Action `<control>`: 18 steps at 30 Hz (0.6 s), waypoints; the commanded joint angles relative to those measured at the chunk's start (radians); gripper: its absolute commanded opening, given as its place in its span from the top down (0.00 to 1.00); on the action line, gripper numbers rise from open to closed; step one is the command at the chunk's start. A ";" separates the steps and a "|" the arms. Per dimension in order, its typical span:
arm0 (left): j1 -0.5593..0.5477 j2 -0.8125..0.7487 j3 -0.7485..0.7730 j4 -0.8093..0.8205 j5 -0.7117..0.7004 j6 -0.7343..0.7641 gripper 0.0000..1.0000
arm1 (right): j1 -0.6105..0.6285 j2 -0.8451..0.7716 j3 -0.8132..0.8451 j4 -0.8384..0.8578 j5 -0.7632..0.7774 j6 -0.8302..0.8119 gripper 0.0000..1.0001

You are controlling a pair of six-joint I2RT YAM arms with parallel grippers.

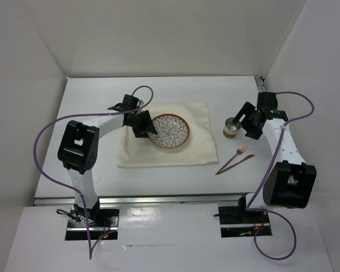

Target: Set the dinner table for one person

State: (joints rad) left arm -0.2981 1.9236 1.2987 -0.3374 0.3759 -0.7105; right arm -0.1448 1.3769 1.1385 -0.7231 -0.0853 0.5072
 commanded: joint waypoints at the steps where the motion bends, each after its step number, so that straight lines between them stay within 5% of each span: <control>1: -0.003 -0.024 0.042 -0.014 -0.058 0.002 0.33 | -0.007 0.050 0.038 0.085 0.027 0.001 0.14; 3: -0.003 -0.058 0.031 -0.037 -0.081 0.020 0.22 | -0.007 0.085 0.038 0.100 0.027 0.001 0.17; 9: -0.003 -0.148 0.085 -0.136 -0.149 0.052 0.22 | -0.027 0.151 0.038 0.177 0.038 0.001 0.20; 18: -0.012 -0.394 0.132 -0.207 -0.206 0.094 0.22 | -0.038 0.251 0.029 0.234 0.027 0.021 0.42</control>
State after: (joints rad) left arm -0.3046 1.6176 1.3884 -0.5175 0.2043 -0.6537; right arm -0.1776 1.6135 1.1400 -0.5541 -0.0631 0.5140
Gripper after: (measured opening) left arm 0.775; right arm 0.603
